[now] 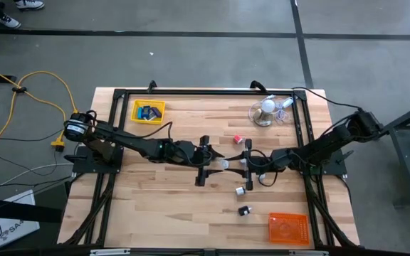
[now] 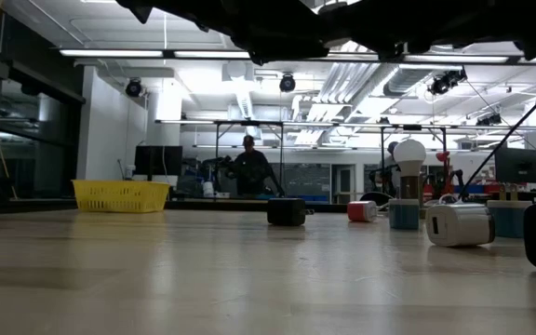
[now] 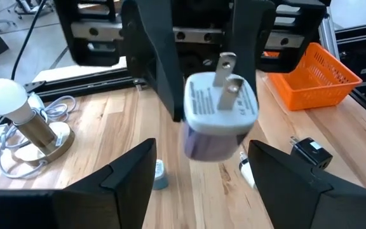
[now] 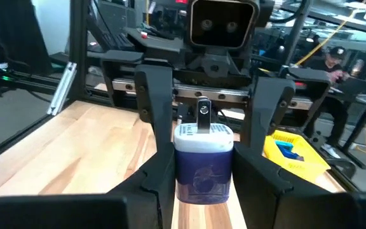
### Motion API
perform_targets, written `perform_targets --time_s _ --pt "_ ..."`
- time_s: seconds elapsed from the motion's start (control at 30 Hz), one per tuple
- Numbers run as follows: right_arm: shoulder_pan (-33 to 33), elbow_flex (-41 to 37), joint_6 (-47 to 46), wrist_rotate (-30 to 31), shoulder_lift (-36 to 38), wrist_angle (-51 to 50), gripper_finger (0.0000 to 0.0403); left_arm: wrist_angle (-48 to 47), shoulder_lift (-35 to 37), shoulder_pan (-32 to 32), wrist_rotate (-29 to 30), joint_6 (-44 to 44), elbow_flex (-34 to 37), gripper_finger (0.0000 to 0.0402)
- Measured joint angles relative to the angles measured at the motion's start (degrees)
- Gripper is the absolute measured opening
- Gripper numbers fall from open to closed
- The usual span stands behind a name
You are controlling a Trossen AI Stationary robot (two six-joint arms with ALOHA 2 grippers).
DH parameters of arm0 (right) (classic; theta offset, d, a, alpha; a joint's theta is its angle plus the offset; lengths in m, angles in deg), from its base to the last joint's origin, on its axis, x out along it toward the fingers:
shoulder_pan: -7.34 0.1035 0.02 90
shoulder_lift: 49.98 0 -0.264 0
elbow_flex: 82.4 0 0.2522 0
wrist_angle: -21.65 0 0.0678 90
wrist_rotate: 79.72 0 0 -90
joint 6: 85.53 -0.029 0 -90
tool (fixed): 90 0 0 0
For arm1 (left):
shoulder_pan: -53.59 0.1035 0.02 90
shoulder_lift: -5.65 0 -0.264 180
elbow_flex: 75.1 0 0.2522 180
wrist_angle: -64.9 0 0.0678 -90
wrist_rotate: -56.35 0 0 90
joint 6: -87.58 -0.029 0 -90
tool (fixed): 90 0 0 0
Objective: Pick & Place Office items
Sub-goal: Put the purple charger adapter into the orange bin
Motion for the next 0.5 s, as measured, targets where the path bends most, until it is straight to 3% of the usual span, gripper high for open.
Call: perform_targets --time_s 0.5 --pt "10.62 0.00 -5.96 12.19 12.05 -17.76 0.0121 -0.07 0.00 0.00 0.02 0.00 0.00 0.0243"
